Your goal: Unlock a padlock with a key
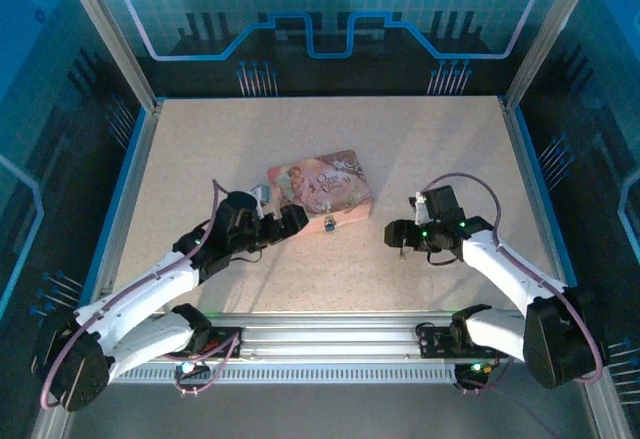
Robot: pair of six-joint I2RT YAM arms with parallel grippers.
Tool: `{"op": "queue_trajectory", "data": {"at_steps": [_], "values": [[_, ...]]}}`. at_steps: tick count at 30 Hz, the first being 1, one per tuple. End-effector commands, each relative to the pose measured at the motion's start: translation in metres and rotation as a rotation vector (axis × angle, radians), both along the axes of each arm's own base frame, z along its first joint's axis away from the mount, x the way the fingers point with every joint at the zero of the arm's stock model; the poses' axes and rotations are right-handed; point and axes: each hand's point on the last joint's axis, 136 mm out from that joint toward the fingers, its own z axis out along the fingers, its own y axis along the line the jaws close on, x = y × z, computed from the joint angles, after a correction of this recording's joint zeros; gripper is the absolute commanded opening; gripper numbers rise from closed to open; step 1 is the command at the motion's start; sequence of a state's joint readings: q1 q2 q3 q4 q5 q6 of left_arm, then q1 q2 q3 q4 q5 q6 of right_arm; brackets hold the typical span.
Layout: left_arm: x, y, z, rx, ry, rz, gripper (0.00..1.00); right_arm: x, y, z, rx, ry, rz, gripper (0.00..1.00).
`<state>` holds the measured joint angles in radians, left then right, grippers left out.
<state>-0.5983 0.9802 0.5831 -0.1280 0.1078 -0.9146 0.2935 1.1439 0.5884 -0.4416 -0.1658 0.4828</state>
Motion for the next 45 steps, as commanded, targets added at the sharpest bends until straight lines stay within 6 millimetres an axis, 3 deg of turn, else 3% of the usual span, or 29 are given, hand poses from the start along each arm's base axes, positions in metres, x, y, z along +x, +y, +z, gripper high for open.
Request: {"op": "queue_trajectory", "data": {"at_steps": [1,8,17,45], "values": [[-0.001,-0.010,0.000,-0.029,-0.009,0.023,0.99,-0.012,-0.006,-0.011,-0.014,0.055,-0.047,0.73],[-0.002,-0.023,-0.003,-0.038,-0.007,-0.002,0.99,-0.020,-0.005,-0.025,-0.052,0.108,-0.040,0.63],[-0.001,-0.023,-0.004,-0.033,-0.007,-0.002,0.99,-0.021,-0.006,-0.037,-0.102,0.134,-0.047,0.54],[0.000,-0.023,-0.005,-0.030,-0.009,0.001,0.99,-0.016,-0.004,-0.046,-0.156,0.161,-0.045,0.20]]}}
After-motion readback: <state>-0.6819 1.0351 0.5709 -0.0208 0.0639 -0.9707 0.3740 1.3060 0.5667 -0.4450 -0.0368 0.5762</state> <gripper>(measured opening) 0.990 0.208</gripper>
